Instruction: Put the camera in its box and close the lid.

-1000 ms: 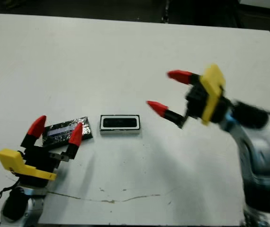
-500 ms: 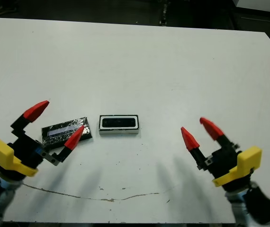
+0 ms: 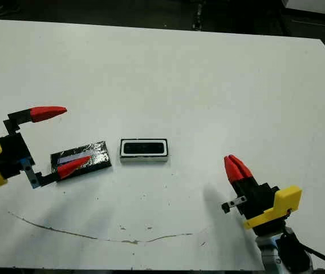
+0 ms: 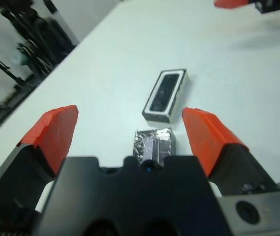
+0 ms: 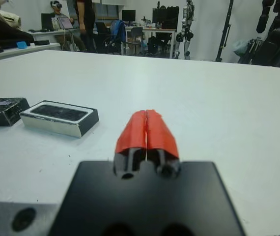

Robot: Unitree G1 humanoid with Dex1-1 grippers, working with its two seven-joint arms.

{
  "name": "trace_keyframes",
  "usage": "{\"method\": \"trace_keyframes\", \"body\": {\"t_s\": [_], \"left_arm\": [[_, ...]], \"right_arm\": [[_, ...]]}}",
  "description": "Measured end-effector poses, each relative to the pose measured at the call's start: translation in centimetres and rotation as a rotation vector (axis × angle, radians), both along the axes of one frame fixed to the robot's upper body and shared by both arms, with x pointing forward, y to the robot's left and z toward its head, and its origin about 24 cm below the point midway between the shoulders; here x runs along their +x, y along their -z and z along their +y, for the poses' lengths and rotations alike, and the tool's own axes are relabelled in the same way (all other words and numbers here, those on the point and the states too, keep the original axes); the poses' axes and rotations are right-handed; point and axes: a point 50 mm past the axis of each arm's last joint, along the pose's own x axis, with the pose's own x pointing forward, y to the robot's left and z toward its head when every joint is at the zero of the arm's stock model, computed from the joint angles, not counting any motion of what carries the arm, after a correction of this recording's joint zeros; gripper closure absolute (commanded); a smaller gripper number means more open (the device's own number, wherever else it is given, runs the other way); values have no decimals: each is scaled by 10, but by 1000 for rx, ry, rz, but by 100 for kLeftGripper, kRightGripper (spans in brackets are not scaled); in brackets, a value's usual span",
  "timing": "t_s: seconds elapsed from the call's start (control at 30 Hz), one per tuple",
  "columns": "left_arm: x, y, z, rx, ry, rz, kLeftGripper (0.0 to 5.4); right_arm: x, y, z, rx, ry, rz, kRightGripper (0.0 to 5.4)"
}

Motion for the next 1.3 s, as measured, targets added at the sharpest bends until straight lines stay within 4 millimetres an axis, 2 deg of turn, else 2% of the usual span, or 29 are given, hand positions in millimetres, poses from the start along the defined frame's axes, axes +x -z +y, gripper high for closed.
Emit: {"method": "trace_keyframes", "body": {"t_s": [0.23, 0.53, 1.3], "left_arm": [[14, 4, 7, 115, 45, 110, 0], [17, 21, 14, 86, -33, 265, 0], [24, 43, 20, 154, -84, 294, 0]], "right_arm": [[1, 0, 1, 0, 1, 3, 540], [1, 0, 2, 12, 4, 2, 540], [1, 0, 1, 2, -1, 4, 540]]}}
